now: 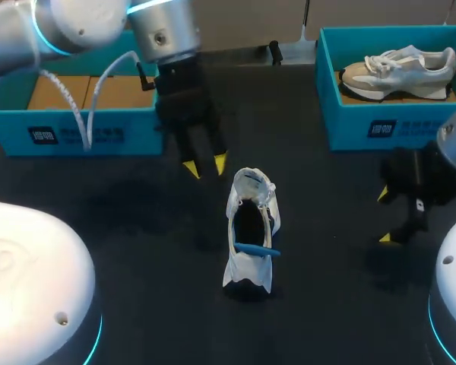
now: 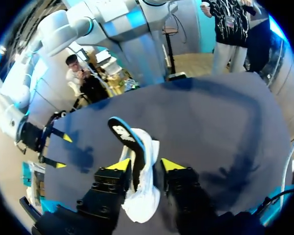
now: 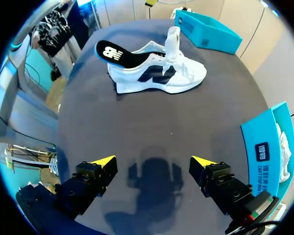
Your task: Take the shoe out of the shoebox, open the shoe tongue, remove and reinsert the insole, then place the shoe into the shoebox
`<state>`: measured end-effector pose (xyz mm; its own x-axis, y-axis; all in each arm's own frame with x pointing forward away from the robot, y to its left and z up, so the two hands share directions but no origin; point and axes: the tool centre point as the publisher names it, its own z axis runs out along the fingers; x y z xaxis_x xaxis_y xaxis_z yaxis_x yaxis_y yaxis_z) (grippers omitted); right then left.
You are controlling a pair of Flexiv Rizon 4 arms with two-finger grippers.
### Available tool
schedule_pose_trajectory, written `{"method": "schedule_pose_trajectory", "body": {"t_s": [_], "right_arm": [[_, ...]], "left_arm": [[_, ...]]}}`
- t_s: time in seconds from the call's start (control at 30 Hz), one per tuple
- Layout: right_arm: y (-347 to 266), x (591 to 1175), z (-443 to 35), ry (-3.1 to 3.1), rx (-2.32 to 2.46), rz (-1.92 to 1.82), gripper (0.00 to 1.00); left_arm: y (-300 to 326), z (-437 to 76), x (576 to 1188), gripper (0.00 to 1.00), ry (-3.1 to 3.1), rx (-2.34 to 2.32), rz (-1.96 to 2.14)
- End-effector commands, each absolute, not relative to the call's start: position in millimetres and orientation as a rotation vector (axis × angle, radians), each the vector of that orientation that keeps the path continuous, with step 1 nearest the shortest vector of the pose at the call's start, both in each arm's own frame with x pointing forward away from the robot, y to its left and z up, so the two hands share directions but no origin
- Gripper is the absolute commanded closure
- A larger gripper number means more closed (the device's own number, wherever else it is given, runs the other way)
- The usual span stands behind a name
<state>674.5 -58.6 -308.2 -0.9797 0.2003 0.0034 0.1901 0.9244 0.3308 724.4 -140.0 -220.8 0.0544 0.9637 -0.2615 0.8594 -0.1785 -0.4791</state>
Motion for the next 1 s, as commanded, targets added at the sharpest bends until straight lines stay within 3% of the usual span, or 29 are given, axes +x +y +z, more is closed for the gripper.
{"method": "schedule_pose_trajectory", "body": {"t_s": [0.03, 0.53, 1.0], "right_arm": [[-58.4, 673.0, -307.9, 3.050, 0.309, 0.517, 0.00], [-58.4, 673.0, -307.9, 3.050, 0.309, 0.517, 0.00], [-58.4, 673.0, -307.9, 3.050, 0.309, 0.517, 0.00]], "left_arm": [[-138.0, -218.4, 713.3, 1.00, -1.852, -2.205, 0.657], [-139.7, -217.3, 715.4, 1.00, -1.848, -2.252, 0.728], [-220.3, -261.0, 706.8, 1.00, -1.655, -2.416, 0.565]]}}
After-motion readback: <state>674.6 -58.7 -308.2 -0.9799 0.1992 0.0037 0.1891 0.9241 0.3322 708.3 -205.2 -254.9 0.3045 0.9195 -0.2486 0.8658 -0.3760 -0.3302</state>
